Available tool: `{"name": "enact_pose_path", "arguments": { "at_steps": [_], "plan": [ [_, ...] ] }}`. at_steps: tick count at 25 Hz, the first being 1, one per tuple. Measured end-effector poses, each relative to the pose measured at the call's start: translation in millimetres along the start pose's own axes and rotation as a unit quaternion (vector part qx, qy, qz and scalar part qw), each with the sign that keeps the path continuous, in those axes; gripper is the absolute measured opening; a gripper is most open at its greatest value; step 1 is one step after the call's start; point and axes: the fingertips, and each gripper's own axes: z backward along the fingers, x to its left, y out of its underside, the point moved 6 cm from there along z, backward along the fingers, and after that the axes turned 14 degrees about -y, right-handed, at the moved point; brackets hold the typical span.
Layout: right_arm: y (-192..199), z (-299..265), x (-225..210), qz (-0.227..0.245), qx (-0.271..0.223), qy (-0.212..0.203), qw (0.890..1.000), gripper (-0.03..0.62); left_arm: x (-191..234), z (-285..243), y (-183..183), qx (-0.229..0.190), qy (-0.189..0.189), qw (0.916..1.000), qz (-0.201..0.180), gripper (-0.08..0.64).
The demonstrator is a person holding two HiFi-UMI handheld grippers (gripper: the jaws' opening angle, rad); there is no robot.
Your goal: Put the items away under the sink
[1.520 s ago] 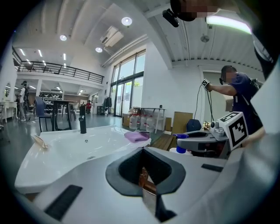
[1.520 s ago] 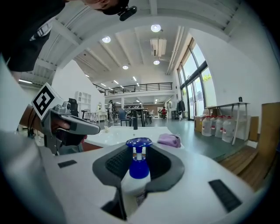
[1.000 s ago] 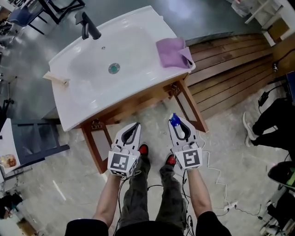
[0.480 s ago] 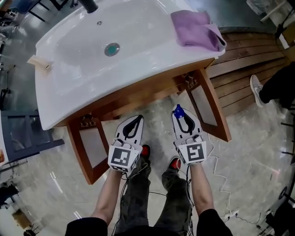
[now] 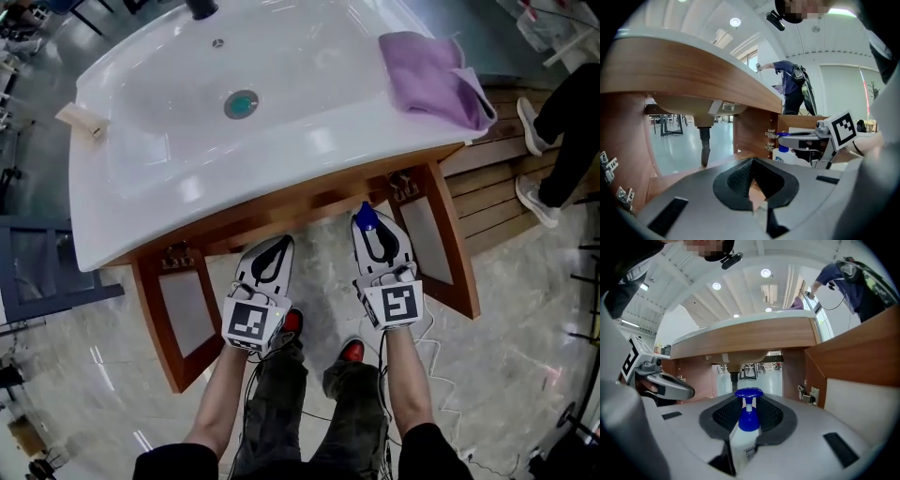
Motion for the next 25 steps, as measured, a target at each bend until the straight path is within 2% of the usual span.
{"name": "enact_pose_path", "arguments": {
  "at_steps": [9, 14, 25],
  "plan": [
    [-5, -41, -23, 0.0, -0.01, -0.013, 1.0, 0.107, 17, -21, -1, -0.013, -0.013, 0.9998, 0.003, 0.006],
    [3, -57, -35, -0.004, -0.009, -0.007, 1.0, 0.107, 26, -32, 2, -0.022, -0.023, 0.9995, 0.006, 0.006],
    [7, -81, -60, 0.021, -0.03, 0.006, 0.999, 0.107, 40, -42, 8, -0.03, -0.031, 0.999, 0.01, 0.006]
  ]
}}
